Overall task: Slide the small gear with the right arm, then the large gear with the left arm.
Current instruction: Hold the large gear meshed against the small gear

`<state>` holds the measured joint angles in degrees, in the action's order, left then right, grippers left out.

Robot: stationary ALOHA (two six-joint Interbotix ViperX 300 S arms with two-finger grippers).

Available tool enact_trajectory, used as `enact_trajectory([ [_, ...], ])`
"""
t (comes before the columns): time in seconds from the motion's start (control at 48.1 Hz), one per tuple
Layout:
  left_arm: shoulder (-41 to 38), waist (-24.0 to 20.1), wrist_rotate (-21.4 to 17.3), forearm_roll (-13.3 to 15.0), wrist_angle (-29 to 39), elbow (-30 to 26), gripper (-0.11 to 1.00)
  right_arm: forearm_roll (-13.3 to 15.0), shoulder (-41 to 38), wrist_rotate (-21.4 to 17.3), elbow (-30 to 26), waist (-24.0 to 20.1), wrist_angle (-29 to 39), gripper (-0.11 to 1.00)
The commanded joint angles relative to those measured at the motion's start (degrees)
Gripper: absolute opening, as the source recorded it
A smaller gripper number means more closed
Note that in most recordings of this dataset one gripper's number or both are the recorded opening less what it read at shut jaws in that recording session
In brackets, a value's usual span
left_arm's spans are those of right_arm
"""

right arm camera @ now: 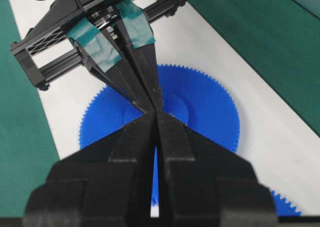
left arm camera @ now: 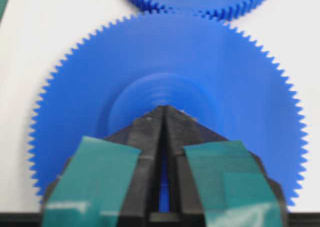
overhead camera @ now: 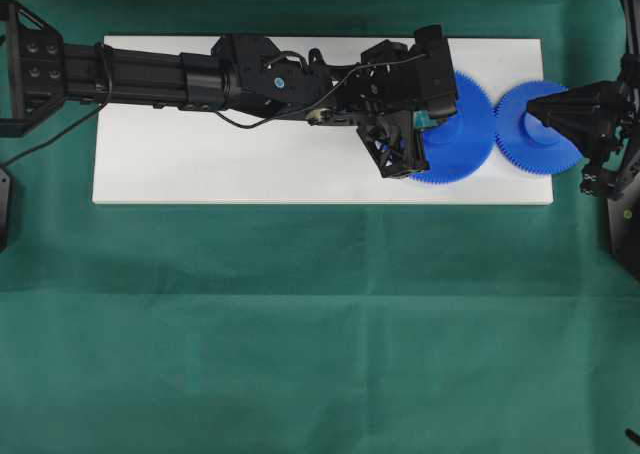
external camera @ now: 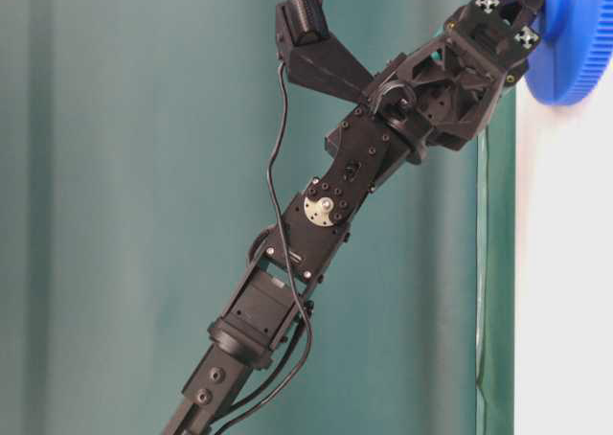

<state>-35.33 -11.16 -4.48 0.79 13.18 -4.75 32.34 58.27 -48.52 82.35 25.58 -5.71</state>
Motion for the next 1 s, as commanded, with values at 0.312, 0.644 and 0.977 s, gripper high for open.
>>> enact_trajectory([
  [0.312,-0.53,0.97,-0.18,0.0,1.41,-0.18,-0.01,0.18,-0.18,0.09,-0.53,-0.09,-0.53,0.5],
  [0.644,-0.53,1.05,-0.18,0.0,1.41,0.0,-0.01,0.18,-0.18,0.09,-0.44,-0.09,-0.53,0.5],
  [0.977,1.05,0.97,-0.18,0.0,1.41,2.64,-0.01,0.18,-0.18,0.09,-0.44,-0.09,-0.53,0.5],
])
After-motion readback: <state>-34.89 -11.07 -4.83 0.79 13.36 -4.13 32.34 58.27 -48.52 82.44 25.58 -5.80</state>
